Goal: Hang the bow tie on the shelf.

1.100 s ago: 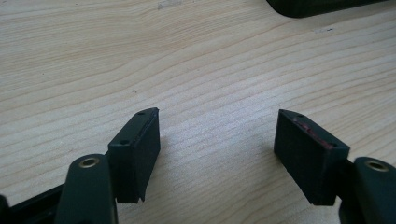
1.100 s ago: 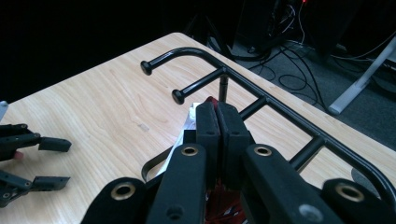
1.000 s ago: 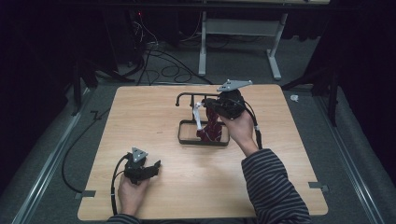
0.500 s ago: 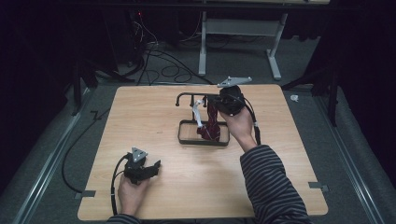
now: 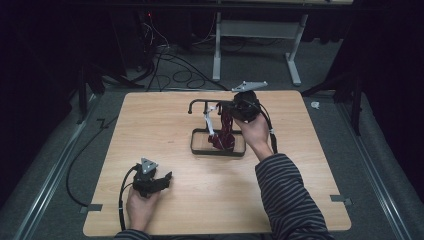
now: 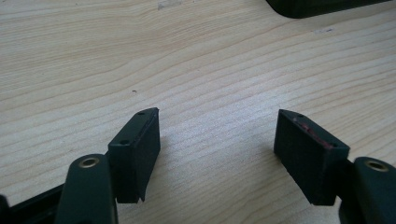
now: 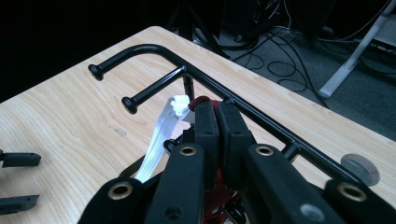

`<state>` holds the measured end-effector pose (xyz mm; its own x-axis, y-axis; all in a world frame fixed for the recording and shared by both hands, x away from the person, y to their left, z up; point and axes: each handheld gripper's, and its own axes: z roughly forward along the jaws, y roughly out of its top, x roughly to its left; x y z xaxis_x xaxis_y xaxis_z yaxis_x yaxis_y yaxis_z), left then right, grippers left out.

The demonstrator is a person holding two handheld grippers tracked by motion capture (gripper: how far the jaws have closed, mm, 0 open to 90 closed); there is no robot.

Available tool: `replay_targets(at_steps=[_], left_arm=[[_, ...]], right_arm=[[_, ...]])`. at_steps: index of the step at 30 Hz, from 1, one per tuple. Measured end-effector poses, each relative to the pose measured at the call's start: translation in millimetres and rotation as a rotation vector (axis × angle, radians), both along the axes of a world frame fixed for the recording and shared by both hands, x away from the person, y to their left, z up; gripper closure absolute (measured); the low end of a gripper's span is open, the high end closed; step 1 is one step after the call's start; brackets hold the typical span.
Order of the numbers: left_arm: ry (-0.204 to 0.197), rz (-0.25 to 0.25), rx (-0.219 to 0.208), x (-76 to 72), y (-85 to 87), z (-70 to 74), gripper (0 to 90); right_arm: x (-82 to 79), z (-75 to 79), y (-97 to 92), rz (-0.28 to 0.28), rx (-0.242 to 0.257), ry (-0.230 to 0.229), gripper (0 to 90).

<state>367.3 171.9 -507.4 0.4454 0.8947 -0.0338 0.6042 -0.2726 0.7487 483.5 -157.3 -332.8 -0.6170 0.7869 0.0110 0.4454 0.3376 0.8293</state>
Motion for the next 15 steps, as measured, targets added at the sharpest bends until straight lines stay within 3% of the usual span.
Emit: replay_targets(at_steps=[15], left_arm=[[0.001, -0.002, 0.003, 0.0, 0.0, 0.1, 32.0]], right_arm=[[-2.8, 2.4, -0.9, -0.001, 0.000, -0.013, 81.3]])
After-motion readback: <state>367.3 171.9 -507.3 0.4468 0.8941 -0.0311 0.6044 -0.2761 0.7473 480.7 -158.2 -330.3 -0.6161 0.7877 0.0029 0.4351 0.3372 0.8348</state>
